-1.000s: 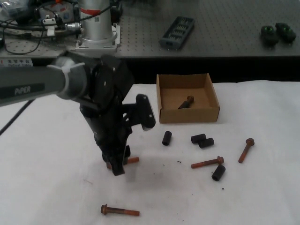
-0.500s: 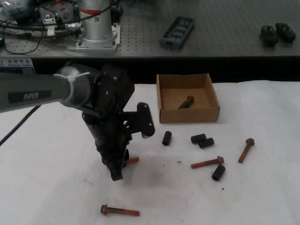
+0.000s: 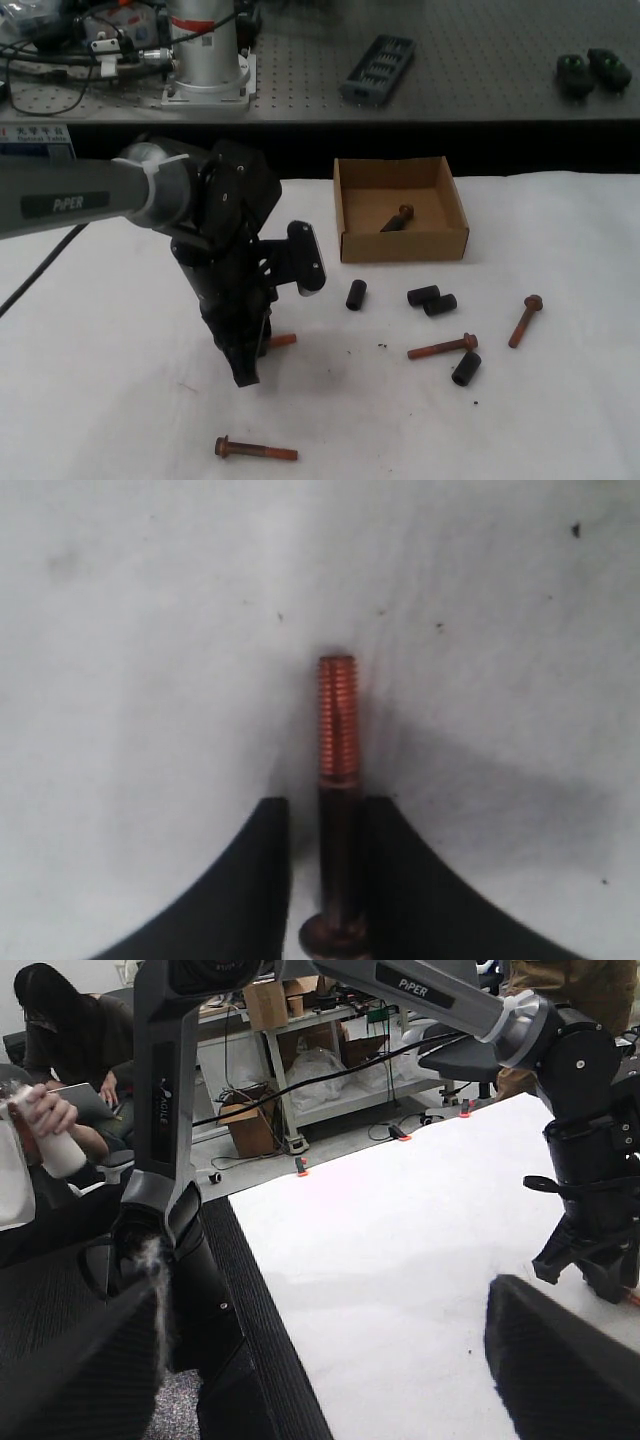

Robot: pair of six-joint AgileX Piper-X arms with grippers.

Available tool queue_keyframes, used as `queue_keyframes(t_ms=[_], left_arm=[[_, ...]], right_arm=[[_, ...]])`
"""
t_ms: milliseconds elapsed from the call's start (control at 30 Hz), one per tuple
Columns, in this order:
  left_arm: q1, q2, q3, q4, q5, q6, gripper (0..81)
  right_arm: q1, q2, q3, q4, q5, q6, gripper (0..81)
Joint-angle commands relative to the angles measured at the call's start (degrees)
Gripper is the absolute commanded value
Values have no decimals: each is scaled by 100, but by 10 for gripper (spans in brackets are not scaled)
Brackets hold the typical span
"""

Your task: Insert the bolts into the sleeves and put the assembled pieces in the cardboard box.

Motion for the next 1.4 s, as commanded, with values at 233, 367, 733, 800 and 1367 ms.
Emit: queue_keyframes(t_ms=[233, 367, 733, 800, 1367], left_arm=[[18, 222, 47, 167, 33, -236, 6], [18, 210, 30, 167, 33, -614, 6], [18, 4, 20, 181, 4, -2914, 6], [18, -43, 20, 181, 26, -3535, 6], [18, -197, 30, 246, 1197, -7100, 6]], right_arm=[[-28, -42, -8, -62, 1, 15, 631], [-28, -42, -8, -62, 1, 15, 631], [-28, -42, -8, -59, 1, -6, 631], [-28, -42, -8, -59, 1, -6, 631], [-28, -42, -8, 108, 1, 127, 631]])
